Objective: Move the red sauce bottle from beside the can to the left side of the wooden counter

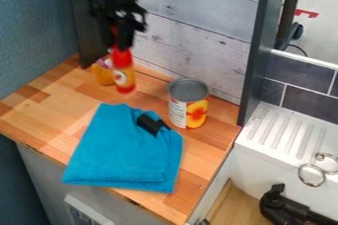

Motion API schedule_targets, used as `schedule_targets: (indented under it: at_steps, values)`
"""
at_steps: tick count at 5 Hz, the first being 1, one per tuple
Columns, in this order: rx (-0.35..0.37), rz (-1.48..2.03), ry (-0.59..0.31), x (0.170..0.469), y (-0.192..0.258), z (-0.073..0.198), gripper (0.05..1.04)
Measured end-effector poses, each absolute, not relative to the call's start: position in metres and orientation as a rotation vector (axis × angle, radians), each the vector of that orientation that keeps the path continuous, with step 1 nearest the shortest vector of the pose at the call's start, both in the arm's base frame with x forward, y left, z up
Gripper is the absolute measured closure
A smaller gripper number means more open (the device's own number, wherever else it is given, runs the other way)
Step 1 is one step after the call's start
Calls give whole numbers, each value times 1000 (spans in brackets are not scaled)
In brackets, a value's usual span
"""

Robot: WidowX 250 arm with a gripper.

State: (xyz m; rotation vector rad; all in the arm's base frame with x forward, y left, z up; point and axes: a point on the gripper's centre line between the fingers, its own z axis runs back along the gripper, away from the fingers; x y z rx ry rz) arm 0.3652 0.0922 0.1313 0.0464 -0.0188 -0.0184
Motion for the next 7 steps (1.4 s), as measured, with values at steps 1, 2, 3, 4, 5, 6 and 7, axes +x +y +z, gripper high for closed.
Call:
schedule_targets:
  at_steps: [1,2,3,4,5,6,7]
  values:
    - [69,101,-21,332,128,134,734]
    - [73,190,40,303,164,125,734]
    - [61,266,64,285,194,117,734]
    - [70,277,111,280,205,101,734]
    - [49,250,129,282,206,85,734]
    - [33,234,111,285,207,81,734]
    - [26,248,107,280,214,82,734]
